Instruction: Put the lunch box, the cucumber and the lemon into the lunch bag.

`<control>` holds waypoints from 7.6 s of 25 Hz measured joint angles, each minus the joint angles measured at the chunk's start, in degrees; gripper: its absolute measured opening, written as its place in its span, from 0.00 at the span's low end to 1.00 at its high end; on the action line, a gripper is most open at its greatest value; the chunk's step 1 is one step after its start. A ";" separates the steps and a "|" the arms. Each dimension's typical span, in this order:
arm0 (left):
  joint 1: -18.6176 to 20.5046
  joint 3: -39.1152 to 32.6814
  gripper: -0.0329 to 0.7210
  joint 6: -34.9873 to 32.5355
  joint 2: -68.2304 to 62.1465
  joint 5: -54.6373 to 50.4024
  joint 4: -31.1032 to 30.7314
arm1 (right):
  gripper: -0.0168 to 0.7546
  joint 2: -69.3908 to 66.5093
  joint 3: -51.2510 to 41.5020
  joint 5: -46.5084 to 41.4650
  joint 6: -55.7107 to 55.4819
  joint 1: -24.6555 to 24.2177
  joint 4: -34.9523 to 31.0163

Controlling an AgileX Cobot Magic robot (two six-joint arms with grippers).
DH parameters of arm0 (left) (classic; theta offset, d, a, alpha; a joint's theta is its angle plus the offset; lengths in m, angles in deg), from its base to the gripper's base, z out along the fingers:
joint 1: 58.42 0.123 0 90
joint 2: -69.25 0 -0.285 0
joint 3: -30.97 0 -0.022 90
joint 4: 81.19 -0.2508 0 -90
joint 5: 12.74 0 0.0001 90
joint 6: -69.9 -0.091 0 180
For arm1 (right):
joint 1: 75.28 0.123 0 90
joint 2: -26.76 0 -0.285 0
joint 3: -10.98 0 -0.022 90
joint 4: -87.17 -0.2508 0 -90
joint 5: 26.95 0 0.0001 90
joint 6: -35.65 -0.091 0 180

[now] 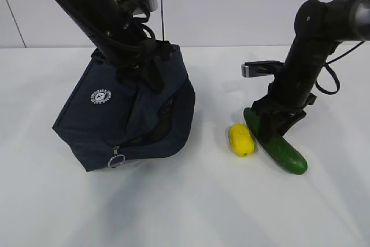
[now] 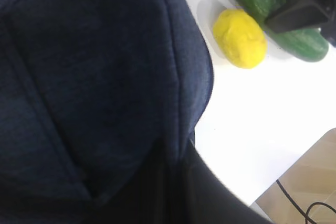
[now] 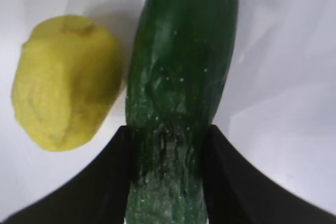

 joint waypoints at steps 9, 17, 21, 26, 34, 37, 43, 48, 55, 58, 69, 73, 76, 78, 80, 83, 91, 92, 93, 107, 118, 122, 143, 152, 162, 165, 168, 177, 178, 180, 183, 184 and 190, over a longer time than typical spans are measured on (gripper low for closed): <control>0.00 0.18 0.05 0.00 0.00 0.17 0.00 | 0.40 1.21 13.31 -1.06 -2.93 0.00 -9.78; 0.00 0.18 0.05 0.00 0.54 2.44 0.00 | 0.39 2.06 14.25 -1.29 0.67 0.00 -23.79; 0.20 0.18 0.05 0.00 0.57 3.81 0.84 | 0.39 2.06 12.95 -1.29 3.50 0.00 -29.81; 0.55 0.18 0.05 0.00 0.57 5.87 2.19 | 0.39 2.06 8.73 -1.29 6.19 0.00 -32.31; 0.55 0.18 0.05 0.00 0.57 6.91 2.54 | 0.39 0.32 4.78 -0.95 12.75 0.84 -40.52; 0.55 0.18 0.05 0.00 0.57 7.02 2.58 | 0.39 -0.80 4.56 -0.86 15.15 2.09 -43.85; 0.55 0.18 0.05 0.00 0.57 7.02 2.67 | 0.39 -4.38 4.56 -0.83 24.59 3.58 -54.05; 0.55 0.18 0.05 0.00 0.57 7.02 2.67 | 0.40 -6.49 4.56 -0.10 28.79 3.58 -60.80; 0.57 0.18 0.05 0.00 0.57 6.52 2.67 | 0.49 -9.96 4.56 0.58 30.67 3.62 -68.29; 0.57 0.18 0.05 0.00 0.57 6.41 2.67 | 0.57 -10.07 4.56 0.86 30.90 3.95 -69.23; 0.57 0.18 0.05 0.00 0.66 5.95 2.79 | 0.69 -10.07 4.56 1.31 31.14 3.55 -67.07; 0.57 0.18 0.05 0.00 0.66 5.84 2.79 | 0.69 -10.07 4.56 1.20 29.42 2.11 -61.04; 0.57 0.18 0.05 0.00 0.66 5.73 2.79 | 0.69 -8.84 4.56 1.20 28.60 0.12 -57.42; 0.57 0.18 0.05 0.00 0.66 5.73 2.79 | 0.69 -7.32 4.56 1.20 27.93 -1.34 -55.99; 0.57 0.18 0.05 0.00 0.66 5.73 2.79 | 0.69 -5.71 4.56 1.09 26.37 -2.71 -54.19; 0.57 0.18 0.05 0.00 0.66 5.61 2.79 | 0.70 -3.66 4.56 0.96 23.11 -4.06 -48.59; 0.57 0.18 0.05 0.00 0.66 5.51 2.79 | 0.70 -2.16 4.56 0.05 11.94 -4.18 -33.26; 0.57 0.18 0.05 0.00 0.66 5.51 2.79 | 0.70 -2.16 4.56 0.05 10.76 -4.18 -31.95; 0.57 0.18 0.05 0.00 0.66 5.51 2.79 | 0.70 -2.16 4.56 0.05 9.35 -4.18 -30.23; 0.57 0.18 0.05 0.00 0.66 5.51 2.79 | 0.69 -2.16 4.56 -0.33 -4.45 2.89 -10.03; 0.57 0.18 0.05 0.00 0.66 5.51 2.79 | 0.69 -2.16 2.46 -0.55 -6.99 3.29 -7.24; 0.57 0.18 0.05 0.00 0.66 5.51 2.79 | 0.68 -2.16 1.89 -0.55 -6.99 3.39 -7.24; 0.57 0.18 0.05 0.00 0.66 5.51 2.79 | 0.45 -2.16 2.00 -0.67 -6.53 5.13 -7.01; 0.57 0.18 0.05 0.00 0.66 5.39 2.79 | 0.45 -2.03 8.46 -0.77 -5.49 5.13 -10.32; 0.57 0.18 0.05 0.00 0.66 5.27 2.93 | 0.45 0.45 10.38 -1.09 5.10 5.13 -28.39; 0.57 0.18 0.05 0.00 0.66 5.06 2.93 | 0.44 0.45 10.38 -1.09 8.57 5.13 -33.15; 0.57 0.18 0.05 0.00 0.66 5.06 3.52 | 0.44 0.32 10.38 -1.09 11.66 5.13 -36.48; 0.67 0.18 0.05 0.00 0.66 4.93 4.39 | 0.44 -5.93 10.38 -0.49 21.39 5.13 -50.55; 0.67 0.18 0.05 0.00 0.66 4.93 4.39 | 0.44 -6.43 10.38 -0.38 22.39 5.13 -51.74; 0.67 0.18 0.05 0.00 0.66 4.86 4.39 | 0.44 -7.40 10.38 -0.24 24.02 5.13 -54.06; 0.67 0.18 0.05 0.00 0.66 4.72 4.39 | 0.45 -8.90 10.38 -0.12 25.27 5.13 -57.09; 0.67 0.18 0.05 0.00 0.66 4.59 4.39 | 0.45 -9.19 10.38 -0.12 25.55 5.13 -57.61; 0.67 0.18 0.05 0.00 0.66 4.26 4.39 | 0.59 -9.80 10.38 -0.02 26.15 5.13 -57.87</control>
